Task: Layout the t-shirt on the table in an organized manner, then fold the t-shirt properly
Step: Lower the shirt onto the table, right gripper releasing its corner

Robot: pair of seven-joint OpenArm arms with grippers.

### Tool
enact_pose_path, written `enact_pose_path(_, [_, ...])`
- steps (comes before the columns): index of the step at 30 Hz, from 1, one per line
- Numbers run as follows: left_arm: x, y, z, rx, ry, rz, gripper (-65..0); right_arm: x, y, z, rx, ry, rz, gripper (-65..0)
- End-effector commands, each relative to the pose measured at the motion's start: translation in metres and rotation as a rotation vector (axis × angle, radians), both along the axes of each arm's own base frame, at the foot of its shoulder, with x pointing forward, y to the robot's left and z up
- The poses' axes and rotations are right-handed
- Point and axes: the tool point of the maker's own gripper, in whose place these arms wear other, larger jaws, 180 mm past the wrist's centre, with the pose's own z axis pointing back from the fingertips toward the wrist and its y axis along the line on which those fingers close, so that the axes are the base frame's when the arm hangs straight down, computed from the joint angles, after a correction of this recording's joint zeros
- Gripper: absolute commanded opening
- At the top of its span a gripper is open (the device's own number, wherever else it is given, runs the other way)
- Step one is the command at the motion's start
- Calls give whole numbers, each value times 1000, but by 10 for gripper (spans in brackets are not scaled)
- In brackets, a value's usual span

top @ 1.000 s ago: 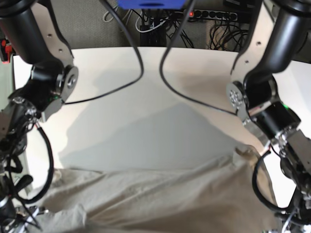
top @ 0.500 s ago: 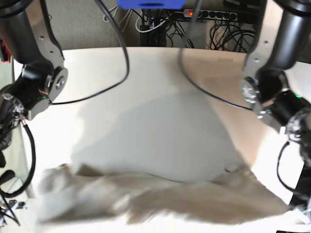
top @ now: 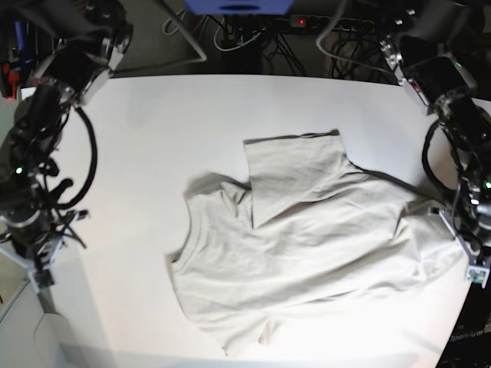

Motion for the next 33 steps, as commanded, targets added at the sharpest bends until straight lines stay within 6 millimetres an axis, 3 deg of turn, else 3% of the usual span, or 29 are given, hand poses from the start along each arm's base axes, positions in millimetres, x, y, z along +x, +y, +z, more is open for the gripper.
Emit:
enact_pose_path(1, [-1, 4, 7, 22, -19, 0, -650, 1, 10, 3, 11, -26, 24, -650])
enact_pose_path(4, [-21, 4, -24, 23, 72, 0, -650, -11, 51, -36, 77, 50, 108, -650])
enact_pose_path(9, [-39, 5, -46, 28, 137, -6, -650, -24, 107, -66, 168, 104, 211, -650])
enact_pose_path(16, [-51, 6, -59, 30, 182, -3, -650, -49, 146, -108, 258, 231, 255, -647])
enact_pose_path(21, [-55, 4, -64, 25, 197, -5, -650, -81, 181, -148, 274, 372, 347, -560])
enact_pose_path(29, [-60, 4, -69, 24, 213, -6, -650, -92, 192, -149, 227, 392, 421, -274])
enact_pose_path(33, [-65, 5, -75, 24, 233, -8, -650, -89, 192, -133, 221, 341, 421, -229])
